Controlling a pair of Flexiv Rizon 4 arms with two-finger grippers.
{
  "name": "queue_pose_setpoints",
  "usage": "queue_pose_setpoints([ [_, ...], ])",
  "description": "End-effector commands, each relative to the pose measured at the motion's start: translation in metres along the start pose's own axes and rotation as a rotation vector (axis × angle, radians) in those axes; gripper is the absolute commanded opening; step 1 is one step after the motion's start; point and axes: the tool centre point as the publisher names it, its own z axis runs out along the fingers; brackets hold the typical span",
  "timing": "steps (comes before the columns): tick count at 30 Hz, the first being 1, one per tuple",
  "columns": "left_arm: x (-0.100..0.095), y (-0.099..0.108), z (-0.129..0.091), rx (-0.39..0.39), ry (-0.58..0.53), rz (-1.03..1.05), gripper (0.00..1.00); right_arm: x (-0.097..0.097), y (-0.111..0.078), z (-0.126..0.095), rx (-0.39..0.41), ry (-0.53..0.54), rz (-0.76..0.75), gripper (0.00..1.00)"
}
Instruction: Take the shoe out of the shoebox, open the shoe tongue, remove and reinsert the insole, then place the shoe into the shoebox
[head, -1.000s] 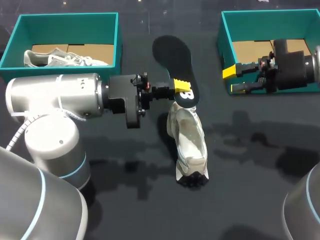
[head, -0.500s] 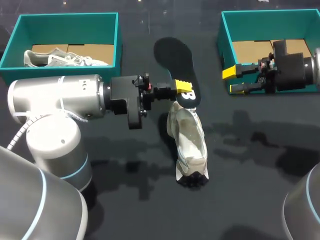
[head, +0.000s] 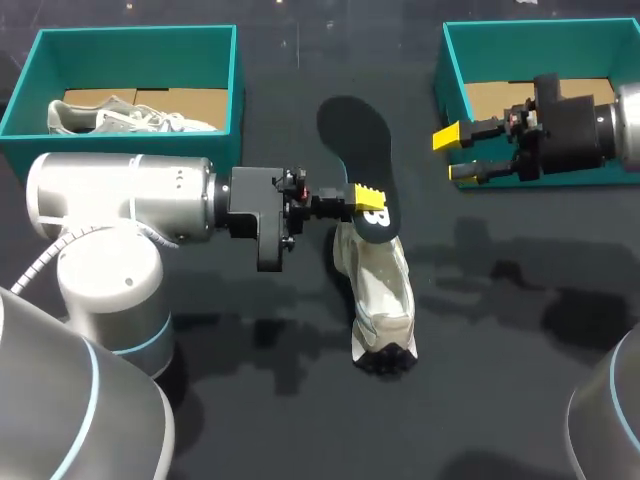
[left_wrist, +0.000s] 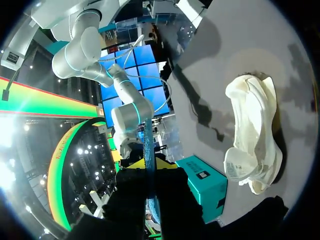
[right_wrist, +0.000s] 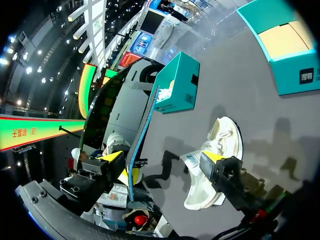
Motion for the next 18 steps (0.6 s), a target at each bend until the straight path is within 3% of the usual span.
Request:
queue_pose_setpoints([
  [1,0.005,0.003,0.008,0.012,0.003,0.008,0.0,0.001,0.01,0.006,0.06,0.011,-0.023,1.0],
  [18,0.009,0.014,0.027,0.023,-0.002,0.082,0.0,0.011,0.025,0.028,0.167,0.058,-0.018,1.0],
])
